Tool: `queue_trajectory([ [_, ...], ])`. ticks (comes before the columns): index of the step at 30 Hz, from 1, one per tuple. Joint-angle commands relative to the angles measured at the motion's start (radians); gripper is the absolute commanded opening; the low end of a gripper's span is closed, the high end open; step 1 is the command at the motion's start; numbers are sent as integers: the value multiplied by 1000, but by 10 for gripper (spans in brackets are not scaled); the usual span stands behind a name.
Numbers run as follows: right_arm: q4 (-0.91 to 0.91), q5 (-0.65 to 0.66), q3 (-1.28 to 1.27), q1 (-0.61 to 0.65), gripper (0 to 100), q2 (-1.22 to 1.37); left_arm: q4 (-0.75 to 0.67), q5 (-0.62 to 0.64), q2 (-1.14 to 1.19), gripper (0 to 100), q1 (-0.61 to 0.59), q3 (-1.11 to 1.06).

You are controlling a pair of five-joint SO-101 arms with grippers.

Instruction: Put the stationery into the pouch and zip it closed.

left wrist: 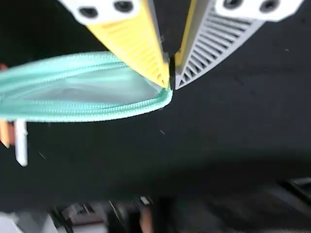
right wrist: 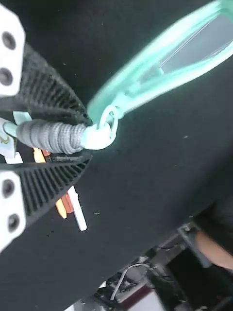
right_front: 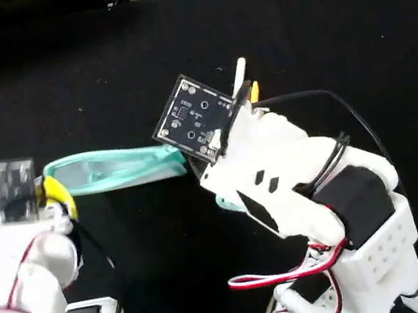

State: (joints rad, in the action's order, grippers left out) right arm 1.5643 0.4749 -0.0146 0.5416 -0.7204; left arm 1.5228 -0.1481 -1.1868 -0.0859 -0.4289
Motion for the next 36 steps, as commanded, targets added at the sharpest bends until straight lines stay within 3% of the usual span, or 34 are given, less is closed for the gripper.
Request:
queue_trajectory([
  [1,3,2,15,-17,12,-5,68,54,129,30,71,173],
  [8,3,8,-41,-18,12,-5,78,126,212,145,90,186],
  [13,3,8,-35,-20,12,-5,77,126,221,152,90,177],
  [19,3,8,-35,-21,12,-5,84,126,213,142,90,136],
  [23,3,8,-35,-21,12,-7,86,78,212,28,96,139],
  [29,3,8,-10,-21,12,-7,130,78,210,30,104,222],
  [32,34,8,38,-21,12,-24,221,81,221,30,196,346],
  [36,68,8,39,-17,12,-45,227,78,222,30,265,315],
])
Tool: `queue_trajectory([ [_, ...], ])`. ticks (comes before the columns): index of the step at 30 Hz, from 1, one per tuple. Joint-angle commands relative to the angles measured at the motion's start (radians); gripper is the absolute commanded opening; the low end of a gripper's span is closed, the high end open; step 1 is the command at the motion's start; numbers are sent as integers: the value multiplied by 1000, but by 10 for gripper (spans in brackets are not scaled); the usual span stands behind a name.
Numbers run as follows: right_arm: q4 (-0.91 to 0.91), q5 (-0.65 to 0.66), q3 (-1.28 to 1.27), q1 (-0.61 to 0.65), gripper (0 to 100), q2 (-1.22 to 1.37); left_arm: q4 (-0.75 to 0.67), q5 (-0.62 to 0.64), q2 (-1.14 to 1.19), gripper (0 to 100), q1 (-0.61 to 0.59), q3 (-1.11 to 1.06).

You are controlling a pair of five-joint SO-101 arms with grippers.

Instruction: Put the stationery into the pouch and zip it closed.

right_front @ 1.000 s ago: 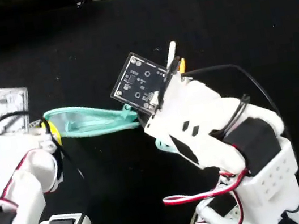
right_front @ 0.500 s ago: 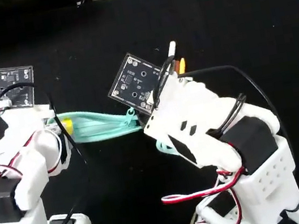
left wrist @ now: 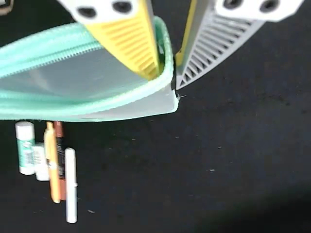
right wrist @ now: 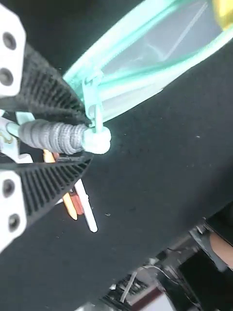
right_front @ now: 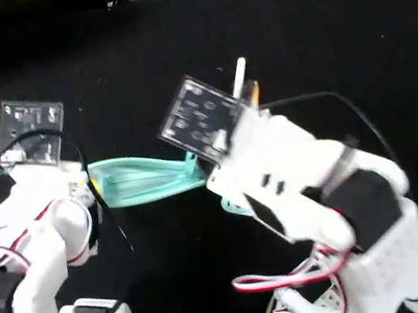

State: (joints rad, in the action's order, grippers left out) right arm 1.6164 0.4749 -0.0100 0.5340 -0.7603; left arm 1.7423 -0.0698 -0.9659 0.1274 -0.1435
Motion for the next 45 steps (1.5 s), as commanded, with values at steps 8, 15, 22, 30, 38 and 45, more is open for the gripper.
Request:
queue_trajectory([
  [8,20,3,-87,-8,93,-90,-120,-75,-9,30,48,-179],
  [15,18,6,-150,-6,220,-320,-261,-78,-11,30,48,-298],
  [22,23,2,-260,-114,178,-455,-388,-81,-11,30,41,-424],
  [30,-385,-226,-794,-437,177,-361,-473,-78,-11,30,-173,-541],
  [38,-721,-287,-958,-465,177,-44,-628,-11,-11,30,-150,-702],
  [45,-707,-288,-638,-654,176,443,-690,-9,-11,30,-151,-765],
])
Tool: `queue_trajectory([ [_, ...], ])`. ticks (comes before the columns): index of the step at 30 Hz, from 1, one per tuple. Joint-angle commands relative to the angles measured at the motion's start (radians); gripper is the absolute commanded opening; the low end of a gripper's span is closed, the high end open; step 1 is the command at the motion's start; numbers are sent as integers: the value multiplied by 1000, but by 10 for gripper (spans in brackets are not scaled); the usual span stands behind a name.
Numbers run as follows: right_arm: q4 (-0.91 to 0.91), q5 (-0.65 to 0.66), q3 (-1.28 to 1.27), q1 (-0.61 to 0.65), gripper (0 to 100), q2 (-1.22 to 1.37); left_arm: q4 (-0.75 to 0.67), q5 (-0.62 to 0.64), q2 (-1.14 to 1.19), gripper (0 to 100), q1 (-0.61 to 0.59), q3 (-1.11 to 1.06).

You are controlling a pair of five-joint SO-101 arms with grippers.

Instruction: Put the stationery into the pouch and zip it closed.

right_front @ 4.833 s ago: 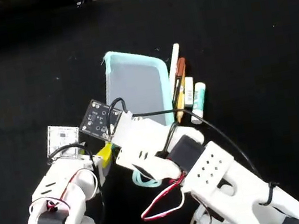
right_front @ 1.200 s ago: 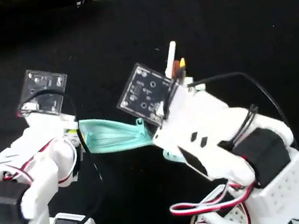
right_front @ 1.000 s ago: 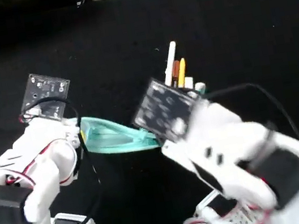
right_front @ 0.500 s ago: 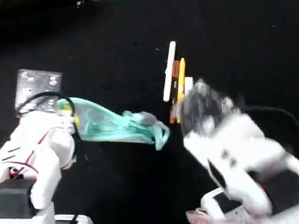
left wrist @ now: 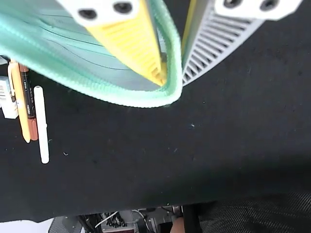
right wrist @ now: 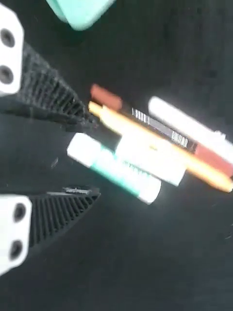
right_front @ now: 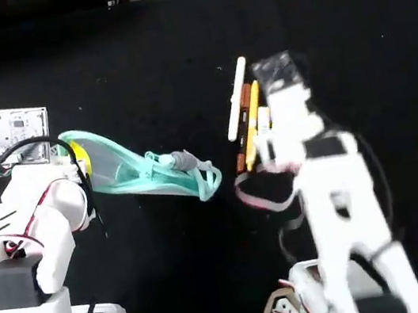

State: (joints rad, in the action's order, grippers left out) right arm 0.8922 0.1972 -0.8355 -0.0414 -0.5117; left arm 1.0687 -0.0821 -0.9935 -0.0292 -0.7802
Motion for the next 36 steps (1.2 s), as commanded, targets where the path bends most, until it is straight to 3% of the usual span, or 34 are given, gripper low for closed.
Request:
queue_trajectory([
  [1,43,-12,251,-87,176,272,-20,3,17,30,7,-133],
  [7,187,-74,613,-71,176,654,-18,3,17,30,7,-142],
  [15,235,-132,849,-37,176,846,-20,3,17,30,7,-153],
  [26,236,-203,951,12,176,1023,-20,3,17,30,-1,-153],
  [36,238,-198,951,-74,127,1047,-20,3,17,30,-1,-154],
])
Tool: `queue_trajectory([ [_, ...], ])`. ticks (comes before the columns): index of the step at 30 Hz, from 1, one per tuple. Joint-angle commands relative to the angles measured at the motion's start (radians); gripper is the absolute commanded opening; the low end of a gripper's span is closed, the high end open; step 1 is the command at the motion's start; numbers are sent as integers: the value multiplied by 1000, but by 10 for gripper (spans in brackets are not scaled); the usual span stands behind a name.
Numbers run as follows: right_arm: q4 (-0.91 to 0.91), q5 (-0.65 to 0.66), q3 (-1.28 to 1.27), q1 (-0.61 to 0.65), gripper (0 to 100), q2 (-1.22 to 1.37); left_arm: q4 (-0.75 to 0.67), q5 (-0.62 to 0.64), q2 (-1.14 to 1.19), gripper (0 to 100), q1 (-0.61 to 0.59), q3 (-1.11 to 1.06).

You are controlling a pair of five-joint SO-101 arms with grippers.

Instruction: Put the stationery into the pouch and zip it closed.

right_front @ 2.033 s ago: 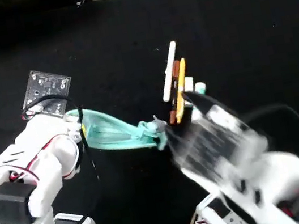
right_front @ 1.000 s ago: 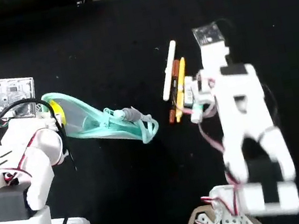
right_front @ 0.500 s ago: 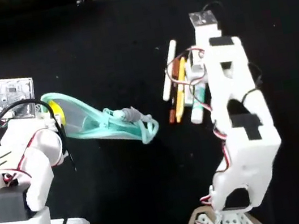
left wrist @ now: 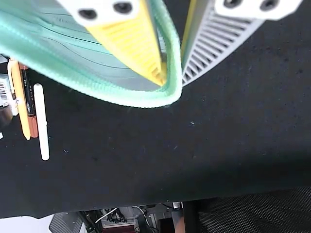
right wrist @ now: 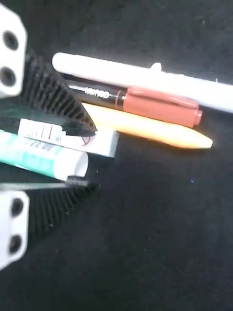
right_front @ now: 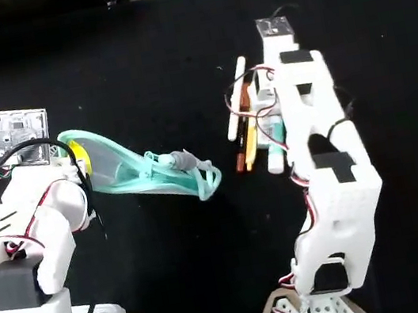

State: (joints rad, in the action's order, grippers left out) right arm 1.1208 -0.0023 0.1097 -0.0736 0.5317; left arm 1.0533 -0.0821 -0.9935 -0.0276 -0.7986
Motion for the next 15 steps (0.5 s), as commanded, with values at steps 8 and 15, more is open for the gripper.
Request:
queue_trajectory([
  [8,87,71,2,-52,127,8,-5,3,17,30,-1,-136],
  [15,115,72,-8,-46,128,12,-5,3,17,30,-2,-136],
])
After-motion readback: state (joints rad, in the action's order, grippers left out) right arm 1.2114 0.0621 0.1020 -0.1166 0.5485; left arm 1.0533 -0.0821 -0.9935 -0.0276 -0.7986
